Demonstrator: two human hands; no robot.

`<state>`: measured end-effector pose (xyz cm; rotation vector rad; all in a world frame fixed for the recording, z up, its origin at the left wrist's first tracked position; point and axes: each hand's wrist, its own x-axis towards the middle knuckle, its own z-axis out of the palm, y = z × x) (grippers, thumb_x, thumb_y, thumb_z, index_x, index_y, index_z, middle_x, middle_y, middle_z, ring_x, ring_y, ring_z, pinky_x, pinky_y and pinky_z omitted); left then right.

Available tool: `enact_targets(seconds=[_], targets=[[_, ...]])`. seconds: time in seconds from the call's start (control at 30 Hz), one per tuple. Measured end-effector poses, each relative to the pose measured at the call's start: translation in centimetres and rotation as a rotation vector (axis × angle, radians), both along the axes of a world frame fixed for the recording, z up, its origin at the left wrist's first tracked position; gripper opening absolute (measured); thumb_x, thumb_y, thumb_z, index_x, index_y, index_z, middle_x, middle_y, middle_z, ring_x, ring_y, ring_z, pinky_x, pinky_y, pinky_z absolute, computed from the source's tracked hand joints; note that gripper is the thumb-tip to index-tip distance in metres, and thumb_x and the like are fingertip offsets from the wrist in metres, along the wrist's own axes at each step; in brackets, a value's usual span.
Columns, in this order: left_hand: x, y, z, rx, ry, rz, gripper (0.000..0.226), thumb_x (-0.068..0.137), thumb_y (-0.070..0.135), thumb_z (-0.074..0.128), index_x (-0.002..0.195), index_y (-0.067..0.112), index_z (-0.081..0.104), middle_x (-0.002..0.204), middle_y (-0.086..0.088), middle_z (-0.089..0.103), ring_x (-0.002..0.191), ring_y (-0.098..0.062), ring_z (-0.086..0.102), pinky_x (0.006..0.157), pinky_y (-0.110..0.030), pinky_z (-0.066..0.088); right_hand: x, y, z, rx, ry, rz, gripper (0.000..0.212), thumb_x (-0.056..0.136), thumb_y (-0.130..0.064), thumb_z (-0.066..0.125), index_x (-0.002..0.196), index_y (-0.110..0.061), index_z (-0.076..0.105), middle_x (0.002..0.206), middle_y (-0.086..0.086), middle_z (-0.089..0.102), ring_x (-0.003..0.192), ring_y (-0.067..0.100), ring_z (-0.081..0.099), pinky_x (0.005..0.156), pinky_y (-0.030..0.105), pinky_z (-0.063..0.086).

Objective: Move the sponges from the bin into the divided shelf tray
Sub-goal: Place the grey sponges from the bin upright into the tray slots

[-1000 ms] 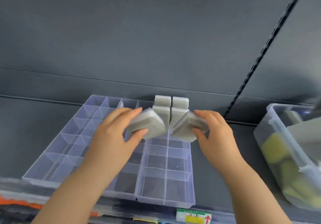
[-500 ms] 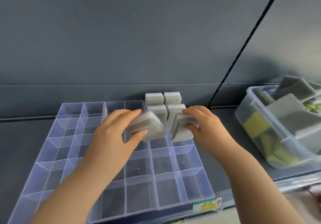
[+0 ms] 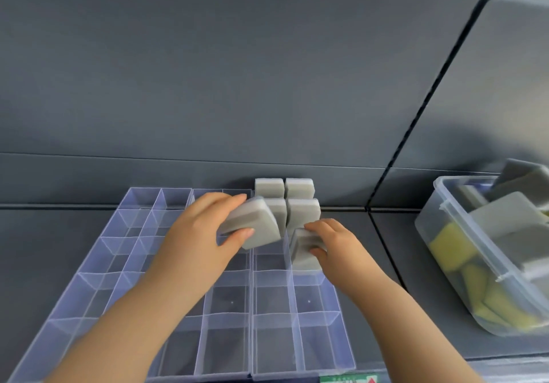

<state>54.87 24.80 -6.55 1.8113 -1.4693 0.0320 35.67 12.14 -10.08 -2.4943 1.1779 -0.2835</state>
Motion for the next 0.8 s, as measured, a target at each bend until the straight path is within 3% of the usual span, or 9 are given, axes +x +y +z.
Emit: enact_targets(seconds=[0.2,0.27,0.43,0.63,0.8], targets=[[-1.5,-1.7,-0.2,0.098,0.013,-0.055,0.045,0.079,0.025,0.073,0.122,0.028,0.06,0.109,0.022,0.05,0.095,0.002,0.045,0.083,-0.009,0.034,-0.6,-0.3,-0.4,-0.009,-0.049,0.042,0.041,0.093,-0.014,0.052,0.133,-0.019,0.045,0.134,-0.002,0.045,0.119,0.016,0.046,0.09,0.01,0.031],[-1.8,-2.4,-0.5,0.156,0.011,-0.086,0.043,0.082,0.025,0.07,0.124,0.026,0.059,0.112,0.019,0.053,0.102,-0.003,0.048,0.084,-0.004,0.03,-0.6,-0.4,-0.6,-0.005,-0.066,0.046,0.041,0.093,-0.015,0.052,0.133,-0.019,0.045,0.135,-0.003,0.044,0.12,0.015,0.045,0.091,0.01,0.03],[-2.7,-3.7,-1.0,0.293,0.005,-0.089,0.043,0.088,0.027,0.063,0.13,0.026,0.053,0.128,0.012,0.05,0.114,-0.009,0.047,0.093,-0.014,0.031,-0.6,-0.8,-0.8,-0.003,-0.083,0.061,0.04,0.093,-0.015,0.05,0.133,-0.018,0.045,0.135,-0.003,0.044,0.121,0.017,0.044,0.095,0.015,0.033],[-2.4,-4.2,-1.3,0.359,0.003,-0.071,0.042,0.089,0.027,0.062,0.13,0.026,0.053,0.127,0.013,0.049,0.1,-0.004,0.044,0.084,-0.01,0.029,-0.8,-0.9,-1.1,-0.005,-0.093,0.067,0.04,0.094,-0.015,0.049,0.133,-0.019,0.045,0.135,-0.004,0.044,0.121,0.016,0.045,0.095,0.017,0.036],[-3.0,-4.9,-2.0,0.411,-0.017,-0.088,0.044,0.089,0.027,0.062,0.132,0.027,0.051,0.13,0.014,0.047,0.115,-0.009,0.046,0.092,-0.014,0.031,-0.7,-1.1,-1.2,-0.011,-0.093,0.078,0.04,0.094,-0.015,0.05,0.133,-0.018,0.045,0.134,-0.002,0.045,0.12,0.017,0.046,0.095,0.017,0.036]])
